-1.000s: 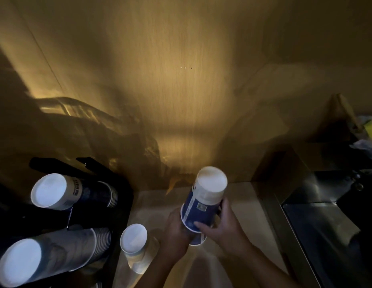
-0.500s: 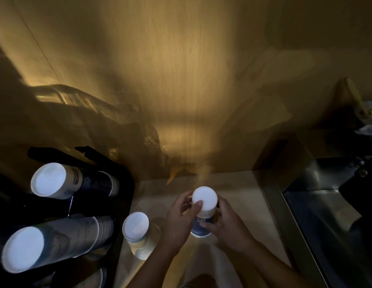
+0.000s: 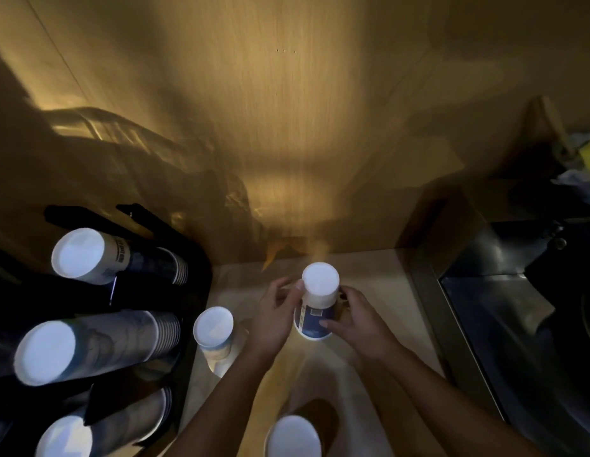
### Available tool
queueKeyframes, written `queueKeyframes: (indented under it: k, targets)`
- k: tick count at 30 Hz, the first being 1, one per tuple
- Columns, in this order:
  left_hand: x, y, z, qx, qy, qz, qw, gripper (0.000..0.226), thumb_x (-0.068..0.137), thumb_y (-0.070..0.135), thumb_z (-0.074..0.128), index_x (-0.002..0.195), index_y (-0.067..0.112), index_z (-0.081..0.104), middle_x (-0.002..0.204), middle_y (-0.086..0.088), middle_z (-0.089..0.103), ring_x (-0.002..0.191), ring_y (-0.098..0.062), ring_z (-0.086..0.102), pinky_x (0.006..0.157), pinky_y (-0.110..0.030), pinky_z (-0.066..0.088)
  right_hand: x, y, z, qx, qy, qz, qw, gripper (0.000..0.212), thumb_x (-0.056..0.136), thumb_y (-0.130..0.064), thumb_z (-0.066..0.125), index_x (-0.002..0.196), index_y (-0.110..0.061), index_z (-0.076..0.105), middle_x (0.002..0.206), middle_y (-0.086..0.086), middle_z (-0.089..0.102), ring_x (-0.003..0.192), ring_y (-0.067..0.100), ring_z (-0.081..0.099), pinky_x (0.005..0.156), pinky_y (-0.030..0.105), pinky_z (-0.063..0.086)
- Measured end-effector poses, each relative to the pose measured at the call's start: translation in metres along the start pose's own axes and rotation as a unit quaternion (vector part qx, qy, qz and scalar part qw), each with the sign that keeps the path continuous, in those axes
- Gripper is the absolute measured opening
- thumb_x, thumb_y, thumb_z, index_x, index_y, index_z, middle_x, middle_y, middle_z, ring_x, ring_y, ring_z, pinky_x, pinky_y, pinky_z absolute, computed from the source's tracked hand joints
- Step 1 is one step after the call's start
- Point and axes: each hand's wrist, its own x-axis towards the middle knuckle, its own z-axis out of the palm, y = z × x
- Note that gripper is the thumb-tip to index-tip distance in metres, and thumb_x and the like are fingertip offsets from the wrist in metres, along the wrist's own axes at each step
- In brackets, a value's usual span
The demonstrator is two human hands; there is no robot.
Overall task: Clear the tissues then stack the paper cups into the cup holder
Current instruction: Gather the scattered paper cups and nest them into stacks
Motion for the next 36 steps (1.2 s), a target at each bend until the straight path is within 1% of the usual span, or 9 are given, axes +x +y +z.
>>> queueKeyframes:
  k: [3, 7, 12, 15, 19, 24, 28, 33, 36]
  targets:
    - [-0.016, -0.013, -0.010, 0.067, -0.002, -0.062, 0.996, 0.040, 0.086, 0.055, 0.047, 0.113, 0.026, 0.054, 0.117, -0.002, 0.060, 0.102, -0.017, 0.058, 0.093, -0.042, 0.049, -0.012, 0.007, 0.001, -0.038, -0.020, 0.031, 0.999, 0.047, 0.080, -0.025, 0.067, 0.121, -0.014, 0.048, 0.125, 0.010, 0.054, 0.107, 0.022, 0.054, 0.091, 0.036, 0.046]
    - [-0.051, -0.029, -0.021, 0.036, -0.039, -0.177, 0.983, 0.051, 0.085, 0.064, 0.037, 0.121, 0.029, 0.049, 0.126, -0.010, 0.057, 0.090, -0.014, 0.056, 0.079, -0.037, 0.044, -0.038, 0.014, 0.005, -0.018, -0.118, 0.156, 0.980, 0.051, 0.082, -0.037, 0.063, 0.120, -0.011, 0.042, 0.106, 0.015, 0.059, 0.083, 0.027, 0.061, 0.069, 0.032, 0.049]
    - [-0.089, -0.054, -0.032, 0.067, -0.102, -0.337, 0.933, 0.081, 0.075, 0.078, 0.028, 0.138, 0.026, 0.034, 0.141, -0.014, 0.042, 0.102, -0.026, 0.046, 0.073, -0.039, 0.045, -0.079, 0.020, 0.021, 0.046, -0.306, 0.301, 0.902, 0.060, 0.084, -0.057, 0.048, 0.116, -0.006, 0.041, 0.071, 0.019, 0.062, 0.047, 0.027, 0.065, 0.039, 0.031, 0.053]
    - [-0.102, -0.063, -0.036, 0.112, -0.102, -0.365, 0.919, 0.084, 0.073, 0.081, 0.023, 0.138, 0.028, 0.029, 0.139, -0.016, 0.044, 0.098, -0.032, 0.055, 0.069, -0.038, 0.049, -0.097, 0.020, 0.036, 0.096, -0.347, 0.344, 0.867, 0.066, 0.087, -0.060, 0.035, 0.115, 0.000, 0.042, 0.066, 0.016, 0.065, 0.045, 0.025, 0.065, 0.040, 0.028, 0.054]
    - [-0.113, -0.072, -0.039, 0.141, -0.171, -0.433, 0.874, 0.099, 0.075, 0.081, 0.014, 0.132, 0.006, 0.043, 0.102, -0.024, 0.065, 0.065, -0.024, 0.066, 0.050, -0.021, 0.048, -0.113, 0.019, 0.057, 0.175, -0.351, 0.368, 0.843, 0.086, 0.082, -0.070, 0.027, 0.108, 0.009, 0.050, 0.066, 0.017, 0.069, 0.057, 0.028, 0.069, 0.053, 0.034, 0.058]
    - [-0.119, -0.075, -0.043, 0.081, -0.178, -0.409, 0.891, 0.082, 0.076, 0.076, 0.034, 0.107, 0.005, 0.061, 0.091, -0.018, 0.069, 0.065, -0.022, 0.068, 0.056, -0.024, 0.051, -0.117, 0.000, 0.061, 0.197, -0.339, 0.368, 0.843, 0.089, 0.079, -0.075, 0.030, 0.124, 0.001, 0.044, 0.087, 0.020, 0.061, 0.066, 0.025, 0.067, 0.050, 0.032, 0.056]
    - [-0.118, -0.074, -0.041, -0.011, -0.123, -0.353, 0.927, 0.055, 0.077, 0.065, 0.050, 0.108, 0.020, 0.055, 0.106, -0.015, 0.065, 0.095, -0.030, 0.064, 0.073, -0.036, 0.055, -0.117, -0.008, 0.056, 0.263, -0.299, 0.319, 0.860, 0.067, 0.076, -0.069, 0.047, 0.112, -0.013, 0.052, 0.086, 0.010, 0.061, 0.061, 0.019, 0.063, 0.054, 0.035, 0.055]
    - [-0.119, -0.071, -0.042, -0.162, -0.121, -0.262, 0.944, 0.088, 0.056, 0.033, 0.083, 0.130, 0.031, 0.035, 0.116, -0.009, 0.058, 0.104, -0.030, 0.060, 0.067, -0.036, 0.054, -0.119, -0.022, 0.046, 0.310, -0.206, 0.215, 0.903, 0.060, 0.076, -0.043, 0.068, 0.123, -0.044, 0.032, 0.123, 0.004, 0.053, 0.102, 0.032, 0.061, 0.061, 0.038, 0.056]
    - [-0.119, -0.072, -0.037, -0.213, -0.117, -0.210, 0.947, 0.089, 0.053, 0.022, 0.081, 0.130, 0.034, 0.037, 0.117, -0.011, 0.062, 0.105, -0.031, 0.062, 0.078, -0.042, 0.053, -0.120, -0.023, 0.043, 0.352, -0.194, 0.166, 0.900, 0.062, 0.074, -0.024, 0.073, 0.120, -0.047, 0.039, 0.122, 0.002, 0.057, 0.101, 0.026, 0.063, 0.058, 0.035, 0.057]
